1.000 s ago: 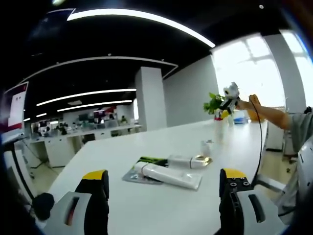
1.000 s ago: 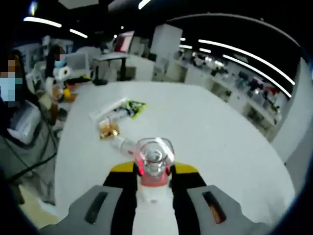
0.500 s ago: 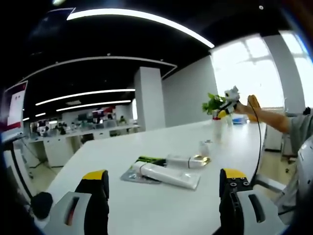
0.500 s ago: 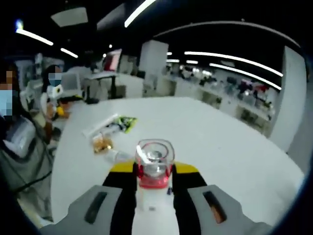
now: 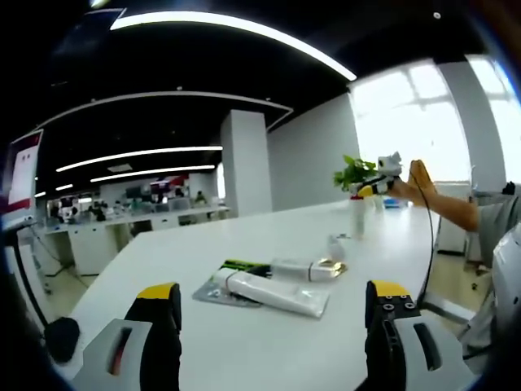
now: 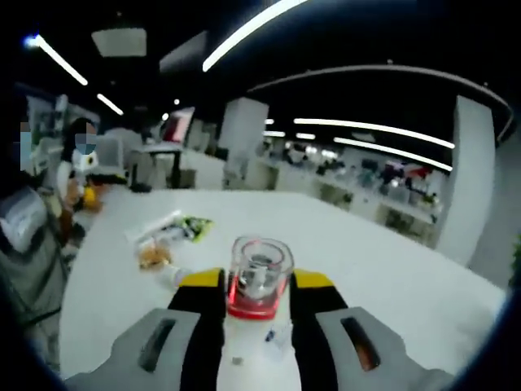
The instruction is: Arrange the skincare products in the storage area until every visible bottle or jar stands upright without overlapping.
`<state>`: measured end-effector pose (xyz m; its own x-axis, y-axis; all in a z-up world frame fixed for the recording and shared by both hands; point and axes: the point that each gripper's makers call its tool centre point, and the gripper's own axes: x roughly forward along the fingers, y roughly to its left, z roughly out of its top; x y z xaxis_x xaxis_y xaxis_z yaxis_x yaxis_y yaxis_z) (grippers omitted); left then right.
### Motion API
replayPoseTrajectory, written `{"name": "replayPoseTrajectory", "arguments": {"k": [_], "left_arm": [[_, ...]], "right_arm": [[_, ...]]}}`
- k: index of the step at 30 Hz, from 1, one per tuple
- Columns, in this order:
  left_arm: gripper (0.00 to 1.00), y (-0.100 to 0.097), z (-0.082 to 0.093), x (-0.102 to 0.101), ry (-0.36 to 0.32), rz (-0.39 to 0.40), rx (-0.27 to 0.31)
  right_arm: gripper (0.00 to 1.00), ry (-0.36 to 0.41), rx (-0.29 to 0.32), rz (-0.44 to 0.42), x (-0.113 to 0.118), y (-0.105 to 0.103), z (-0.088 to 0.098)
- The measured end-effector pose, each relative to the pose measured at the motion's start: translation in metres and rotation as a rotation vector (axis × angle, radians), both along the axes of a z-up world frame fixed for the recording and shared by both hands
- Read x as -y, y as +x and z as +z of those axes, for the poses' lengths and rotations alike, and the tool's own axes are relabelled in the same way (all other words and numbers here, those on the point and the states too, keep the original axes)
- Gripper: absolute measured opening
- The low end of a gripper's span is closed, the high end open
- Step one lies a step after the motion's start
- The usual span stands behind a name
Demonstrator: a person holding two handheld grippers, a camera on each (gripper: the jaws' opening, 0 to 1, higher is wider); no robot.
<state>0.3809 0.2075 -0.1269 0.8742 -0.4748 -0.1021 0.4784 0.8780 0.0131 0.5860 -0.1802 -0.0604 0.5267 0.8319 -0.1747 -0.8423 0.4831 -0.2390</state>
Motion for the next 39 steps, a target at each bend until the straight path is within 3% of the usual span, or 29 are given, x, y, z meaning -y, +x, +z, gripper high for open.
{"name": "replayPoseTrajectory", "arguments": {"k": [2, 7, 10, 12, 14, 15, 16, 18, 20, 22, 23, 25, 27, 29, 32, 35, 39], "left_arm": [[0.96, -0.002, 0.000, 0.000, -0.001, -0.004, 0.002], [0.96, -0.007, 0.005, -0.004, -0.006, 0.002, 0.020], [0.96, -0.008, 0.008, -0.006, -0.012, 0.005, 0.028], [0.96, -0.005, 0.007, -0.009, 0.002, 0.023, 0.024], [0.96, -0.002, 0.006, -0.011, 0.009, 0.031, 0.014], [0.96, 0.000, 0.005, -0.011, 0.011, 0.033, 0.009], [0.96, 0.000, 0.005, -0.010, 0.012, 0.032, 0.008], [0.96, 0.001, 0.005, -0.006, 0.012, 0.026, 0.009], [0.96, 0.002, 0.004, -0.002, 0.020, 0.022, 0.007], [0.96, 0.002, 0.003, 0.003, 0.038, 0.012, 0.004], [0.96, 0.002, 0.002, 0.004, 0.043, 0.005, 0.001], [0.96, 0.002, 0.002, 0.007, 0.043, -0.006, 0.002], [0.96, 0.004, 0.001, 0.009, 0.039, -0.012, -0.002], [0.96, 0.007, 0.000, 0.012, 0.040, -0.014, -0.006], [0.95, 0.007, 0.002, 0.020, 0.047, -0.038, -0.007], [0.95, 0.001, 0.014, 0.042, 0.018, -0.119, 0.015], [0.95, -0.005, 0.032, 0.072, 0.033, -0.195, 0.059]], "right_arm": [[0.39, 0.039, -0.013, 0.005, -0.003, -0.006, -0.005], [0.65, 0.077, -0.122, -0.025, -0.001, -0.004, -0.038], [0.56, 0.054, -0.153, -0.057, 0.004, 0.004, -0.059], [0.45, -0.008, -0.086, -0.104, 0.008, 0.011, -0.068], [0.38, 0.006, -0.062, -0.088, 0.000, 0.005, -0.074], [0.38, 0.008, -0.070, -0.080, -0.003, 0.006, -0.077], [0.42, 0.015, -0.116, -0.053, -0.011, 0.001, -0.084], [0.56, -0.007, -0.174, -0.058, -0.017, 0.003, -0.096], [0.58, -0.041, -0.157, -0.058, -0.026, 0.003, -0.105], [0.43, -0.044, -0.156, -0.058, -0.030, 0.003, -0.107], [0.37, -0.038, -0.142, -0.106, -0.027, 0.010, -0.106], [0.34, -0.018, -0.149, -0.088, -0.029, 0.011, -0.104], [0.33, -0.011, -0.168, -0.095, -0.030, 0.011, -0.104], [0.33, -0.022, -0.235, -0.135, -0.026, 0.011, -0.107], [0.32, -0.037, -0.282, -0.159, -0.030, 0.012, -0.107], [0.32, -0.047, -0.274, -0.167, -0.037, 0.012, -0.106], [0.31, -0.060, -0.250, -0.162, -0.046, 0.010, -0.099]]}}
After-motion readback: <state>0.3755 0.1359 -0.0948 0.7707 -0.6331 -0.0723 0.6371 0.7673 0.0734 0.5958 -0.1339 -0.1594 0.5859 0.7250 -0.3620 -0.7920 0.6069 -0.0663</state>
